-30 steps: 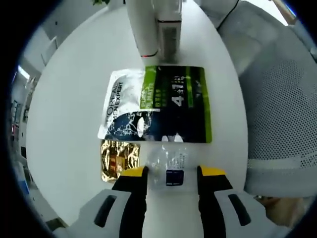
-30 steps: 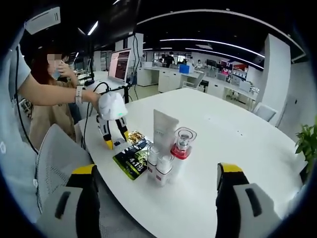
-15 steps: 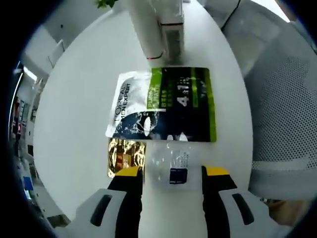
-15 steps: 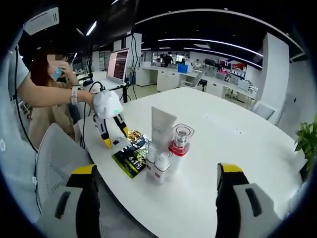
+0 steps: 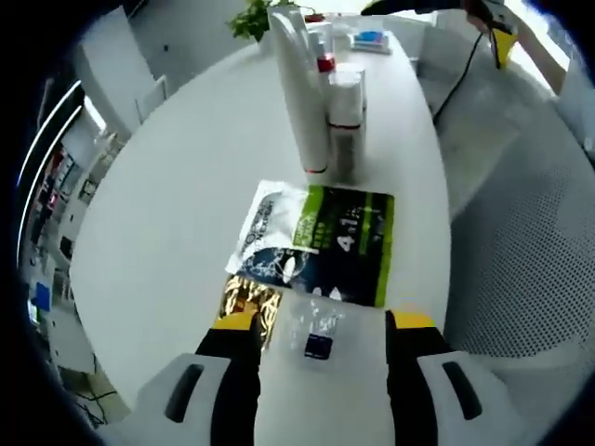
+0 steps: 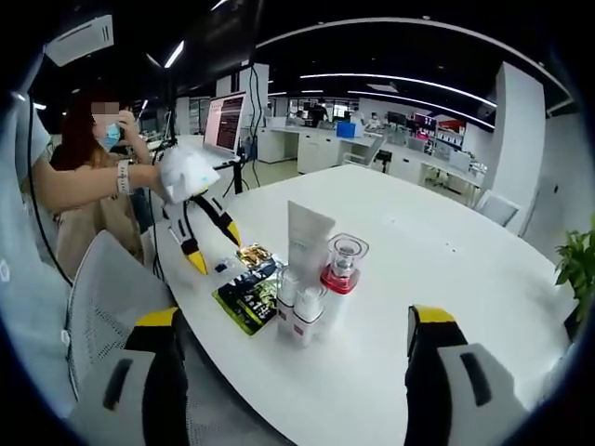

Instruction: Arrange the skincare products in the storage area until every visible bottle or jar stands upright without overlapping.

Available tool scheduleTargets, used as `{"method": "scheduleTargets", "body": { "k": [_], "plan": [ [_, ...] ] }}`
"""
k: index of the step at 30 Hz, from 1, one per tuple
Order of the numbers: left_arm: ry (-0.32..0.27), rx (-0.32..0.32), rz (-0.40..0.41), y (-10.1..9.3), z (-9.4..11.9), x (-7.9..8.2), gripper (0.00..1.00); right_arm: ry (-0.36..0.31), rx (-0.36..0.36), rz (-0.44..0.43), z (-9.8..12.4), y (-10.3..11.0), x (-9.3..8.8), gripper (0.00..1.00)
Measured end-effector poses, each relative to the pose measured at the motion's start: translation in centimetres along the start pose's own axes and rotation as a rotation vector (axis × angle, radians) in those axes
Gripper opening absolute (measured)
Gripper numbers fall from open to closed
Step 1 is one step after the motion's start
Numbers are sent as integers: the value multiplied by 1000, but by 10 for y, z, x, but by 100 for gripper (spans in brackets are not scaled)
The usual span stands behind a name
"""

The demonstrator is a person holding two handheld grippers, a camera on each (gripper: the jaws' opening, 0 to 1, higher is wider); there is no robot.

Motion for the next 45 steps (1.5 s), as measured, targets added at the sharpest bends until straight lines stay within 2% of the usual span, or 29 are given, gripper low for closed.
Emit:
{"method": "scheduleTargets", "body": {
  "k": [4,7,12,14,18,31,36,39,41,45],
  "plan": [
    [-55,34,0,-5,12,3,56,2,2,4,0,-1,0,100],
    [-98,64,29,-8,23,6,59,-3,7,10,-1,-1,2,100],
    [-149,79,51,-15,37,9,63,-6,12,19,-1,0,4,100],
    [-157,78,77,-18,41,8,66,-7,10,21,-1,0,4,100],
    [-212,98,96,-24,49,8,67,-5,9,24,-1,0,4,100],
    [-339,162,160,-31,73,-1,80,1,14,33,1,2,5,100],
    [-367,173,190,-35,80,-4,85,1,15,34,1,4,5,100],
    [-402,203,240,-35,85,-6,88,2,13,32,1,5,5,100],
    [-453,204,297,-36,90,-7,89,2,10,29,1,5,4,100],
    [-480,211,330,-38,96,-10,94,7,10,27,1,6,3,100]
  ]
}}
Point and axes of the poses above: the point that each gripper's makers call its tool centre point, and the gripper's own axes: z roughly backward along the fingers, y roughly to its left, x roughly out of its top, the point moved 10 cm from there along z, roughly backward along the fingers, and after that the axes turned 15 degrees about z, right-handed, at the moved point
